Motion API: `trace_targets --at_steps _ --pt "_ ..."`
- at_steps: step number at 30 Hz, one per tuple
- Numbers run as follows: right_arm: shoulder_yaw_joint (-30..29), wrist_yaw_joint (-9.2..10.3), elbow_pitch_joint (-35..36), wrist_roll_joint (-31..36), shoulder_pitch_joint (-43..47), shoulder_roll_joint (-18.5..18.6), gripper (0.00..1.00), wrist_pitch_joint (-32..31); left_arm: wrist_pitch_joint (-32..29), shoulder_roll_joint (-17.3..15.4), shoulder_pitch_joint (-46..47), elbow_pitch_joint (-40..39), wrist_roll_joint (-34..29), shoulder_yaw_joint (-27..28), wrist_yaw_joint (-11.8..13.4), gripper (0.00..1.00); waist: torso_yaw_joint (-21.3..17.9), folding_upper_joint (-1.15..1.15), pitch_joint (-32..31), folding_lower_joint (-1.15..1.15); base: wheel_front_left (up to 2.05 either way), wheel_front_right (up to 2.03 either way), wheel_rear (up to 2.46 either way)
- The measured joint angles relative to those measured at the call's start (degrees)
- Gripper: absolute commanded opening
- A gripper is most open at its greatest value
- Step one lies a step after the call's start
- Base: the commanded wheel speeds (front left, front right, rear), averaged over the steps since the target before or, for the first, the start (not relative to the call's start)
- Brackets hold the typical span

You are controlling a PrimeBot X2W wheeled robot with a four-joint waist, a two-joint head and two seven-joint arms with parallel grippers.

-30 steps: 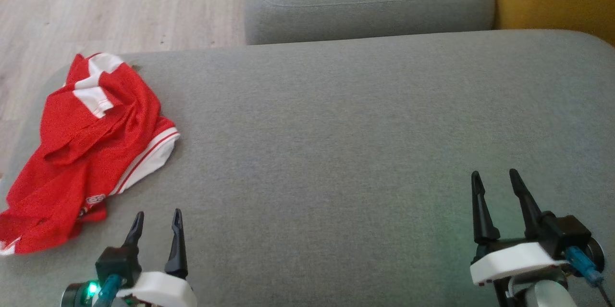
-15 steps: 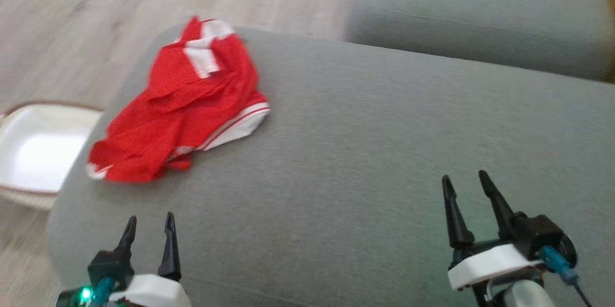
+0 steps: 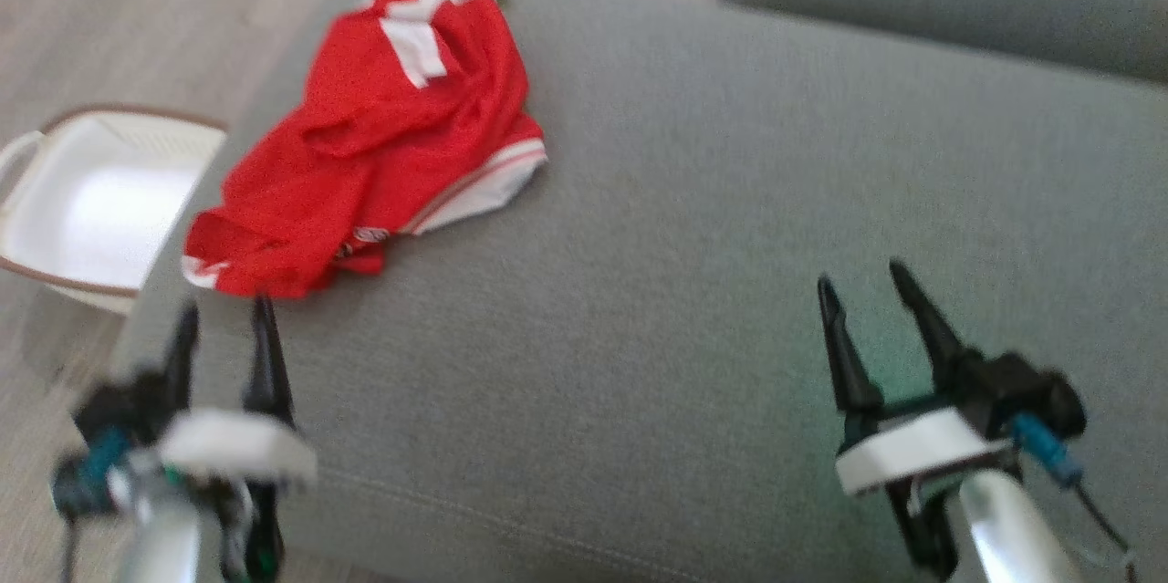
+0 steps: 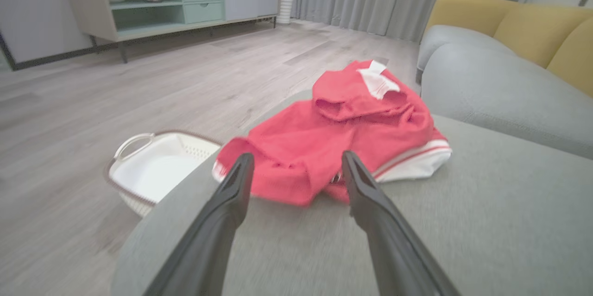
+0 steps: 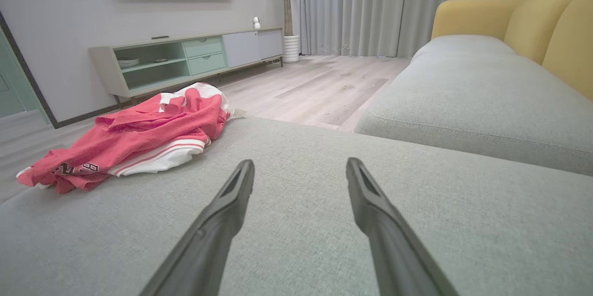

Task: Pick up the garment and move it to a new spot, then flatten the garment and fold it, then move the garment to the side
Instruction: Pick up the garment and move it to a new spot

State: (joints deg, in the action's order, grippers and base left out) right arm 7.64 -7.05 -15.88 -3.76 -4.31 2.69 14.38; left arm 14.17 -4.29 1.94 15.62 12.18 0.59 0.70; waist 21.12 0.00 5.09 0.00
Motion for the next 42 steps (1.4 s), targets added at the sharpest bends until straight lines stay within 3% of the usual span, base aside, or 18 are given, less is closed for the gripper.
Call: trace_targets --at_steps 7,13,20,23,24,25,34,42 --pt "0.2 0.00 2.0 1.9 -7.0 3.9 1.00 0.0 -7.0 -4.3 19.3 4.3 3.5 1.9 -2.9 1.00 -2.3 0.00 10.2 0.00 0.00 0.00 0.00" --pt "1.4 0.00 3.5 2.3 -8.0 6.9 1.00 -0.9 -15.9 -8.8 35.2 16.5 3.7 1.5 -4.3 1.00 -3.6 0.00 17.4 0.00 0.00 0.00 0.00" --pt "3.2 0.00 7.0 2.3 -8.0 8.2 1.00 -3.0 -20.5 -9.6 45.5 32.8 2.6 -0.6 -4.3 1.00 -5.6 0.00 19.8 0.00 0.00 0.00 0.00" --pt "3.6 0.00 8.1 2.0 -8.0 8.4 1.00 -3.8 -21.3 -9.6 46.6 38.4 2.6 -1.6 -5.6 1.00 -6.4 0.00 19.5 0.00 0.00 0.00 0.00" --pt "3.6 0.00 8.5 1.8 -7.9 8.4 1.00 -3.8 -21.3 -9.5 46.7 39.6 2.7 -1.9 -5.8 0.86 -6.5 0.00 19.4 0.00 0.00 0.00 0.00" --pt "3.5 0.00 8.7 1.7 -7.9 8.5 1.00 -3.8 -21.1 -9.6 46.9 40.7 2.7 -2.2 -6.3 0.00 -6.7 0.00 19.2 0.00 0.00 0.00 0.00" --pt "3.7 0.00 6.9 -0.1 -5.4 6.6 1.00 -2.9 -13.8 -11.8 51.2 42.5 3.0 -6.2 -7.8 0.00 -7.3 0.00 14.2 0.00 0.00 0.00 0.00" --pt "4.4 0.00 2.8 -1.8 -3.8 3.5 1.00 -0.8 -15.8 -12.9 56.0 23.9 11.8 -17.2 -7.8 0.00 -8.8 0.00 8.1 0.00 0.00 0.00 0.00"
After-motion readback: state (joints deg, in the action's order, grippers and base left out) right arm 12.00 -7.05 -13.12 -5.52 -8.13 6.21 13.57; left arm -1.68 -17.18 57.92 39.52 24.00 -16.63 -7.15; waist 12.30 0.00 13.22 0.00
